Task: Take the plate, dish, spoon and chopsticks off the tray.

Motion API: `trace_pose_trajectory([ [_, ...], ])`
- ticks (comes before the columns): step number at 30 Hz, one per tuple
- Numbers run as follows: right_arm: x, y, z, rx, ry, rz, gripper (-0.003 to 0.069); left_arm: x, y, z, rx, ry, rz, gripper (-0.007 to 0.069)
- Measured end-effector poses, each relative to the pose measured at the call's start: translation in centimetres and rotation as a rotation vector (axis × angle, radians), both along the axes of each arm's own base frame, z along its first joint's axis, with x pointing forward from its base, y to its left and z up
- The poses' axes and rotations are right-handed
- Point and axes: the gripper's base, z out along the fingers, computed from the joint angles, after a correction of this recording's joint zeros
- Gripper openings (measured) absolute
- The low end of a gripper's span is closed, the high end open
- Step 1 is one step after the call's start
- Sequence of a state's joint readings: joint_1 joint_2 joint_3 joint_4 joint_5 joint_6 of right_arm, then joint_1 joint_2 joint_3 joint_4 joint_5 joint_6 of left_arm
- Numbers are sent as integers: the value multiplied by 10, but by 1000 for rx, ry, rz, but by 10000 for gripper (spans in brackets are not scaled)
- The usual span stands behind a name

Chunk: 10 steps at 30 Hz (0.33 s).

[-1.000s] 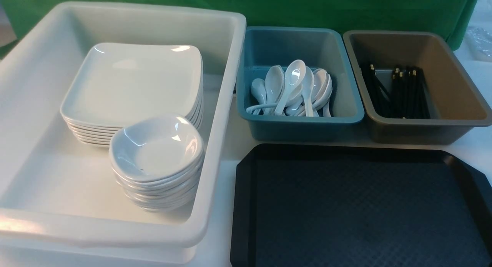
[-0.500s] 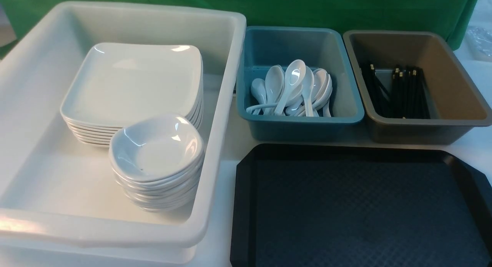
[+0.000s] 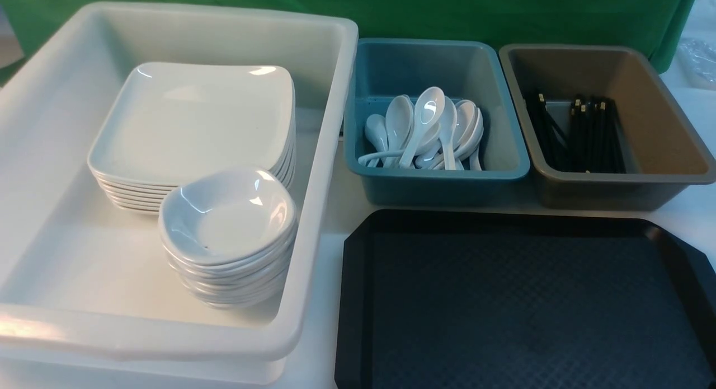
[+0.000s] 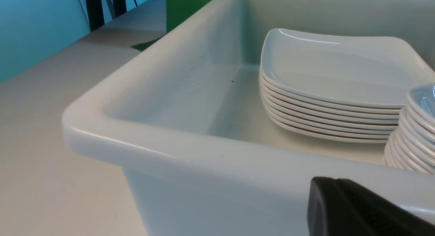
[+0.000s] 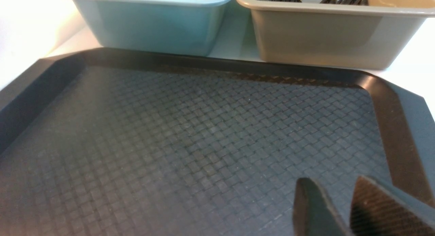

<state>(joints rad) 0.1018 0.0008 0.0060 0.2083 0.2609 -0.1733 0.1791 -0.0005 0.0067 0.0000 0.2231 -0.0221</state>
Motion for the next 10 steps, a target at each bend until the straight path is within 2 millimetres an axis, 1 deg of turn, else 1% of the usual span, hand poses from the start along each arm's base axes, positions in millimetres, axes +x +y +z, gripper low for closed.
trace_pose_trajectory([
  [10,0,0,0,0,0,0,235,0,0,0,0,0,0,11],
])
